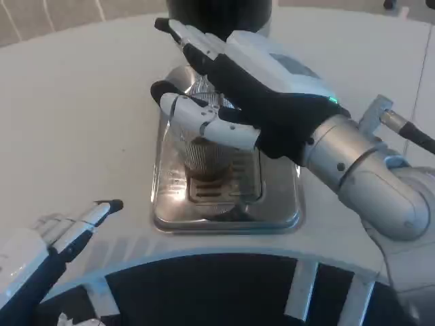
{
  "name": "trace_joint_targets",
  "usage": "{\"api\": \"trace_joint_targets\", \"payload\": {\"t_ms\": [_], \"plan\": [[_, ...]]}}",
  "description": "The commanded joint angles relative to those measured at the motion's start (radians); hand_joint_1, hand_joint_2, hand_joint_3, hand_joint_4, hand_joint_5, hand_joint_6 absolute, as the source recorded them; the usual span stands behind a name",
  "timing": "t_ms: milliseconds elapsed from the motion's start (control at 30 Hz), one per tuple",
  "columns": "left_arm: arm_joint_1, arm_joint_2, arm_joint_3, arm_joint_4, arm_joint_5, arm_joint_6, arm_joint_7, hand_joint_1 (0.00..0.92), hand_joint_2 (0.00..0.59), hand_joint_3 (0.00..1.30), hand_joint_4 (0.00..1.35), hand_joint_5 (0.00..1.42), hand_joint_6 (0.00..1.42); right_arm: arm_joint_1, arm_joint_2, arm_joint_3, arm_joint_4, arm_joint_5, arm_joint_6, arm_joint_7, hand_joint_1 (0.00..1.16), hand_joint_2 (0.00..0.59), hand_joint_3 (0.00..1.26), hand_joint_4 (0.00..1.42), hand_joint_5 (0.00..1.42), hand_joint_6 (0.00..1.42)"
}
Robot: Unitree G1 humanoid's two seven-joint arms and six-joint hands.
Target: Grasp the cup under the faucet to collect the drink, then remove the cup.
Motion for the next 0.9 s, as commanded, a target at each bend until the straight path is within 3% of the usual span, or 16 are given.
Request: {"api": "trace_joint_targets", "payload": {"t_ms": [33, 500, 900], "plan": [[-0.01, -0.014, -0.018, -0.012, -0.019, 0.042, -0.024, 0.041, 0.049, 0.05, 0.0, 0.12, 0.18, 0.02, 0.008, 0.046, -0.023, 0.014, -0.041, 0.061, 0.0, 0.451, 0.0, 0.0, 0.0, 0.0], [-0.116, -0.104, -0.076, -0.007, -0.124, 0.239, -0.085, 0.048, 0.035, 0.0, 0.0, 0.12, 0.17, 0.031, 0.014, 0.04, -0.04, -0.005, -0.028, 0.081, 0.0, 0.451, 0.0, 0.0, 0.0, 0.0], [-0.191, -0.16, -0.113, 0.003, -0.159, 0.305, -0.085, 0.088, 0.021, 0.0, 0.0, 0.17, 0.19, 0.043, 0.014, 0.028, -0.047, -0.015, -0.026, 0.092, 0.0, 0.452, 0.0, 0.0, 0.0, 0.0]]}}
